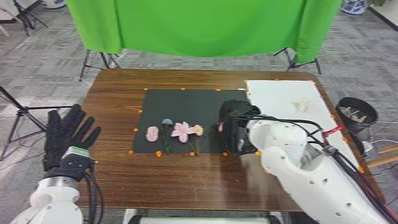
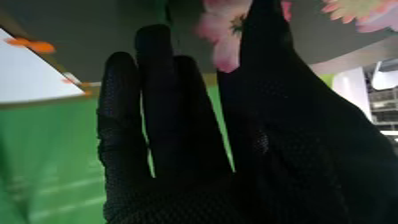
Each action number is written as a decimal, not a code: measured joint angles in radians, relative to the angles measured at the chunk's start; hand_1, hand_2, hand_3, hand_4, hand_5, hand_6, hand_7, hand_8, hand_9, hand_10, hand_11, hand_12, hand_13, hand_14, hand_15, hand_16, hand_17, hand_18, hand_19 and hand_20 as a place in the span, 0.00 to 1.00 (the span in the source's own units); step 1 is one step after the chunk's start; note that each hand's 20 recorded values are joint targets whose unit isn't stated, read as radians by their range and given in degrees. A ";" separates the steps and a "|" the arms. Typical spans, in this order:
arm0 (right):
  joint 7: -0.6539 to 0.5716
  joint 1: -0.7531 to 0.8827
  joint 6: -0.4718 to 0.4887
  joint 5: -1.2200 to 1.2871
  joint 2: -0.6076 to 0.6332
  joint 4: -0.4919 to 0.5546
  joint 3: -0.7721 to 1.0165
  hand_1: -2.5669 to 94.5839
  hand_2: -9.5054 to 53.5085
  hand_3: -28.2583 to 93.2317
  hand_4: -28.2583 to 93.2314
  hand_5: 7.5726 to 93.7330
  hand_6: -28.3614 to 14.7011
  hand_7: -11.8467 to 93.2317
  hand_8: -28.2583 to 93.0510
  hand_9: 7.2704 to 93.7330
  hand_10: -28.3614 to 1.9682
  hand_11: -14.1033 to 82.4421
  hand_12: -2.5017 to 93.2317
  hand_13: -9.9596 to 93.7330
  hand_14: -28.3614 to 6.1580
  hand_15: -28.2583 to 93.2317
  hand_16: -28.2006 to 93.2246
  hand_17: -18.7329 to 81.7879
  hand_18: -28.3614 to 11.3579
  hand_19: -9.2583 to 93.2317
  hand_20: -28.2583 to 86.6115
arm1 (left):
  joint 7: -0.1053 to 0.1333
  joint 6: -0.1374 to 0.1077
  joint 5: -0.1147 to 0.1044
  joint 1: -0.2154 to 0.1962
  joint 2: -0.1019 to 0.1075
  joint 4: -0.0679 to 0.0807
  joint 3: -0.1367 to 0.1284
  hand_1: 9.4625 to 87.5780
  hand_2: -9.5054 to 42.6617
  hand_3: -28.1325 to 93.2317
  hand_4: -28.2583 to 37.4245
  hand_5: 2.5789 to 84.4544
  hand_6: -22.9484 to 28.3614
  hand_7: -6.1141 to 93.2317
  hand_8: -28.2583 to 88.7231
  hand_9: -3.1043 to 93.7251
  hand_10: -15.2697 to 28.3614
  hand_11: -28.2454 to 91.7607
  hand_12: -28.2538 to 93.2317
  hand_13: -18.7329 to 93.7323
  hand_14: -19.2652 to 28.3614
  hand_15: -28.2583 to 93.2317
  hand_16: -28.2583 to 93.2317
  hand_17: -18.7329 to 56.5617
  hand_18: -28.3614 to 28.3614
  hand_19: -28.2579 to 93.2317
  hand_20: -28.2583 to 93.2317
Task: Arrange flowers
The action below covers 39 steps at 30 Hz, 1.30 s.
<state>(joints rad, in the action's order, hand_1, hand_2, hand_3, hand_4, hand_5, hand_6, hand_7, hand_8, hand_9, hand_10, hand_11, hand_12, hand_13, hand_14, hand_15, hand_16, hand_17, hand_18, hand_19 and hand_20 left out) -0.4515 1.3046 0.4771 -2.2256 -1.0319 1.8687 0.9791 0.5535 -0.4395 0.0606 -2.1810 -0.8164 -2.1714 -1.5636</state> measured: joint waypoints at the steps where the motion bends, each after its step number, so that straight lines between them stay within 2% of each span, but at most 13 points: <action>1: -0.015 0.001 0.020 0.023 0.000 0.008 0.006 0.51 0.00 0.88 0.00 0.54 0.63 0.31 0.11 0.47 0.46 0.23 0.17 0.61 0.48 0.52 0.39 0.44 0.21 0.77 0.50 | -0.006 0.000 0.000 0.000 -0.002 0.000 -0.002 0.34 0.62 0.56 0.00 0.41 0.58 0.24 0.15 0.27 0.60 0.39 0.29 0.28 0.65 0.47 0.16 0.13 0.74 0.55 0.29; 7: -0.032 0.013 0.021 0.039 0.003 0.024 0.018 0.50 0.00 0.86 0.00 0.51 0.61 0.31 0.12 0.45 0.43 0.23 0.17 0.59 0.47 0.53 0.38 0.44 0.21 0.77 0.49 | -0.019 0.000 0.001 0.001 -0.004 0.000 -0.005 0.30 0.60 0.61 0.00 0.40 0.59 0.24 0.15 0.27 0.62 0.40 0.29 0.27 0.65 0.48 0.16 0.12 0.73 0.55 0.29; 13: -0.045 0.017 -0.087 0.029 0.019 0.029 0.018 0.51 0.00 0.85 0.00 0.50 0.61 0.30 0.12 0.45 0.42 0.24 0.17 0.59 0.46 0.54 0.38 0.44 0.20 0.78 0.49 | -0.017 0.000 0.001 0.003 -0.002 0.000 -0.003 0.27 0.59 0.66 0.00 0.41 0.60 0.25 0.15 0.27 0.63 0.40 0.29 0.28 0.66 0.49 0.16 0.12 0.74 0.56 0.29; 16: -0.047 0.019 -0.085 0.033 0.021 0.035 0.038 0.50 0.00 0.85 0.00 0.50 0.61 0.30 0.12 0.45 0.42 0.24 0.17 0.59 0.46 0.54 0.37 0.44 0.20 0.78 0.49 | -0.017 0.000 0.001 0.005 -0.002 0.001 0.000 0.26 0.59 0.67 0.00 0.42 0.60 0.25 0.15 0.28 0.64 0.40 0.29 0.29 0.67 0.49 0.16 0.12 0.74 0.56 0.29; 18: -0.048 0.024 -0.075 0.033 0.027 0.045 0.063 0.47 0.00 0.86 0.00 0.50 0.60 0.30 0.12 0.44 0.42 0.23 0.17 0.55 0.43 0.52 0.36 0.43 0.21 0.75 0.47 | -0.016 0.001 0.001 0.005 -0.002 0.001 0.000 0.26 0.59 0.67 0.00 0.42 0.61 0.25 0.15 0.28 0.64 0.40 0.29 0.29 0.67 0.50 0.16 0.12 0.74 0.56 0.29; 21: -0.062 0.031 -0.093 0.027 0.053 0.048 0.103 0.42 0.00 0.88 0.00 0.46 0.56 0.28 0.13 0.39 0.39 0.23 0.16 0.43 0.35 0.44 0.33 0.38 0.24 0.66 0.42 | -0.014 0.003 0.003 0.005 -0.002 0.001 0.000 0.28 0.60 0.65 0.00 0.43 0.61 0.24 0.15 0.29 0.64 0.40 0.29 0.28 0.66 0.48 0.15 0.12 0.74 0.55 0.28; 24: -0.121 0.049 -0.147 0.058 0.083 0.035 0.182 0.39 0.00 0.89 0.00 0.43 0.55 0.27 0.13 0.35 0.38 0.24 0.15 0.36 0.31 0.41 0.31 0.34 0.27 0.57 0.37 | -0.028 0.031 0.023 0.007 -0.002 0.008 0.000 0.29 0.60 0.63 0.00 0.43 0.60 0.22 0.15 0.29 0.65 0.38 0.29 0.28 0.65 0.46 0.16 0.12 0.73 0.54 0.28; 27: -0.198 0.057 -0.225 0.171 0.124 -0.015 0.276 0.38 0.00 0.90 0.00 0.42 0.58 0.28 0.13 0.34 0.41 0.23 0.14 0.33 0.32 0.39 0.30 0.32 0.30 0.52 0.35 | -0.067 0.096 0.061 0.019 -0.003 0.023 0.001 0.25 0.60 0.67 0.00 0.43 0.60 0.21 0.16 0.29 0.64 0.38 0.29 0.29 0.65 0.45 0.16 0.13 0.73 0.54 0.28; 29: -0.201 0.054 -0.284 0.209 0.166 -0.070 0.305 0.37 0.00 0.90 0.00 0.40 0.60 0.28 0.13 0.33 0.44 0.23 0.14 0.32 0.32 0.38 0.30 0.31 0.30 0.51 0.35 | -0.087 0.124 0.089 0.028 -0.003 0.028 0.003 0.25 0.60 0.68 0.00 0.44 0.60 0.21 0.16 0.30 0.64 0.38 0.29 0.29 0.65 0.45 0.16 0.13 0.72 0.54 0.28; 31: -0.184 0.050 -0.335 0.210 0.213 -0.132 0.313 0.37 0.00 0.90 0.00 0.38 0.60 0.28 0.13 0.32 0.45 0.23 0.14 0.32 0.32 0.38 0.30 0.31 0.30 0.51 0.35 | -0.098 0.126 0.106 0.038 -0.001 0.029 0.007 0.25 0.60 0.68 0.00 0.44 0.60 0.21 0.16 0.31 0.65 0.38 0.29 0.30 0.65 0.45 0.16 0.13 0.72 0.54 0.28; 34: -0.164 0.041 -0.336 0.212 0.258 -0.201 0.324 0.34 0.09 0.90 0.00 0.33 0.60 0.28 0.13 0.30 0.47 0.23 0.14 0.34 0.34 0.39 0.30 0.32 0.30 0.51 0.35 | -0.099 0.124 0.108 0.060 0.001 0.032 0.020 0.27 0.61 0.65 0.00 0.45 0.61 0.21 0.16 0.31 0.65 0.38 0.29 0.30 0.65 0.46 0.16 0.13 0.72 0.54 0.28; 36: -0.155 0.021 -0.286 0.228 0.275 -0.241 0.316 0.34 0.12 0.90 0.00 0.28 0.60 0.28 0.12 0.26 0.49 0.24 0.14 0.33 0.36 0.39 0.30 0.32 0.30 0.51 0.35 | -0.095 0.123 0.110 0.082 0.004 0.038 0.036 0.26 0.60 0.65 0.00 0.45 0.61 0.21 0.16 0.31 0.65 0.38 0.29 0.30 0.66 0.45 0.16 0.13 0.72 0.54 0.28; 39: -0.135 -0.051 -0.148 0.283 0.283 -0.325 0.257 0.35 0.14 0.90 0.00 0.24 0.61 0.29 0.12 0.21 0.57 0.25 0.12 0.33 0.39 0.39 0.30 0.32 0.31 0.51 0.35 | -0.082 0.125 0.109 0.103 0.008 0.040 0.040 0.26 0.58 0.65 0.00 0.45 0.61 0.20 0.17 0.31 0.65 0.37 0.30 0.30 0.66 0.44 0.17 0.13 0.73 0.53 0.28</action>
<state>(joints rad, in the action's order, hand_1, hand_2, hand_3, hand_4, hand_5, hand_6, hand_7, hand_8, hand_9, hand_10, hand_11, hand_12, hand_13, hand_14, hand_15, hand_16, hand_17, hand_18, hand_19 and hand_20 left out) -0.5864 1.2541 0.3291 -1.9428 -0.7486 1.5434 1.2365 0.4718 -0.3149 0.1692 -2.0782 -0.8083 -2.1310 -1.5233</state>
